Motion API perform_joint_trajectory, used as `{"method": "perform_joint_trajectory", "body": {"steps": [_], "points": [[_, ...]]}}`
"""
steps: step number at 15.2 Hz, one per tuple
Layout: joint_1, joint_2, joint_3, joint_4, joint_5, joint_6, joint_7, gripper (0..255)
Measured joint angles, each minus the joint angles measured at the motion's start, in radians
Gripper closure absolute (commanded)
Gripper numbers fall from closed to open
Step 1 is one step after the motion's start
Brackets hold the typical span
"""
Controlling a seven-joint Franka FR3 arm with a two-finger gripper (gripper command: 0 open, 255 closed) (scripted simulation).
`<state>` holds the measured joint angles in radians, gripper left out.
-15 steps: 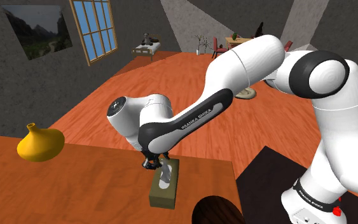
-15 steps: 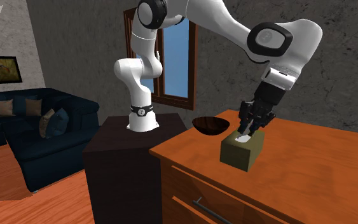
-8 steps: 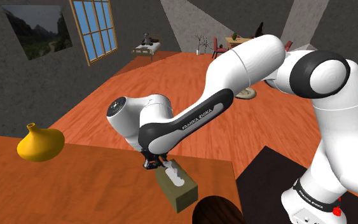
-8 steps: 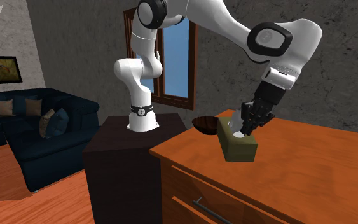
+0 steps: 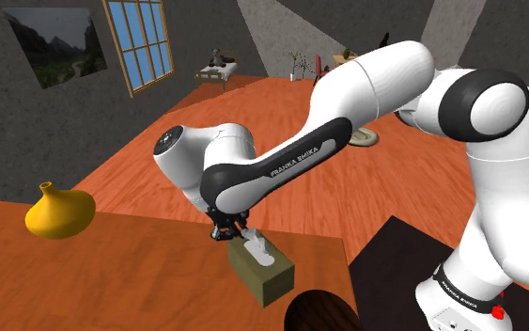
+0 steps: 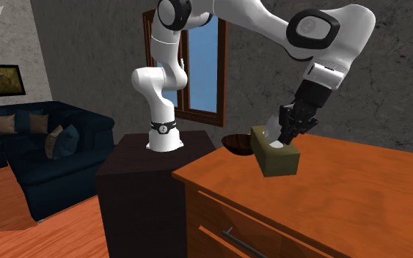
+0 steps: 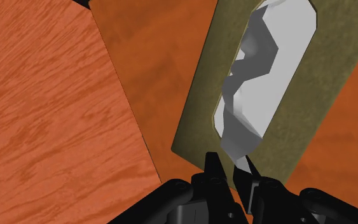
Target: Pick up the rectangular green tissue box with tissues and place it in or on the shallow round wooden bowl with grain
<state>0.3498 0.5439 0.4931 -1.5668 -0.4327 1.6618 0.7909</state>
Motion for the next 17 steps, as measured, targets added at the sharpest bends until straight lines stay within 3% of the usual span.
{"method": "perform_joint_trajectory", "body": {"steps": [17], "points": [[0.001, -0.077, 0.019, 0.101, 0.037, -0.162, -0.047, 255]]}}
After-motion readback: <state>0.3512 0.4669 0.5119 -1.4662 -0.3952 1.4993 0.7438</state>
